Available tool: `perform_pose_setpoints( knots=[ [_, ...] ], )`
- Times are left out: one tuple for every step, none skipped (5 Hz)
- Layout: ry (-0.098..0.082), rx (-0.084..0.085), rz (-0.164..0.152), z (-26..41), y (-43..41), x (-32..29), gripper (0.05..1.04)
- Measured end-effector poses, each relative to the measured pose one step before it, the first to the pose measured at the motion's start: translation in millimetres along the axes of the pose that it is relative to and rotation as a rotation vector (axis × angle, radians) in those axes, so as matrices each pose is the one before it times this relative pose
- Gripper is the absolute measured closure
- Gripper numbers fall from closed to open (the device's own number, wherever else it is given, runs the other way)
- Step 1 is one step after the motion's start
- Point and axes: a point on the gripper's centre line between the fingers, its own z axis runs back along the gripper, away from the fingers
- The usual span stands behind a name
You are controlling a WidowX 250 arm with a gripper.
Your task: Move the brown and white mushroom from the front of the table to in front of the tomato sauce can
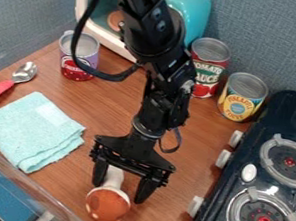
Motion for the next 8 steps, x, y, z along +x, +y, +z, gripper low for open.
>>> perform_pose_setpoints(
  knots=[
    [0.0057,0.0019,0.0211,-0.74,6.73,3.75,0.368],
    [-0.0105,0.0114,0.0197,-0.39,4.25,3.04,0.658],
    [0.0079,0.0043,-0.0068,-0.39,5.55,2.19,0.837],
    [-0.0082,0.0010,-0.0132,5.97,1.69,0.48,0.886],
    [0.0089,-0.0253,0.0271,12.57,1.13,2.04,0.901],
    [0.0214,-0.0882,0.1430,32.13,-0.94,9.32,0.901],
    [0.0388,-0.1160,0.1567,33.44,-6.07,11.68,0.901],
    [0.0177,-0.0908,0.1284,30.21,-18.33,20.74,0.901]
  ],
)
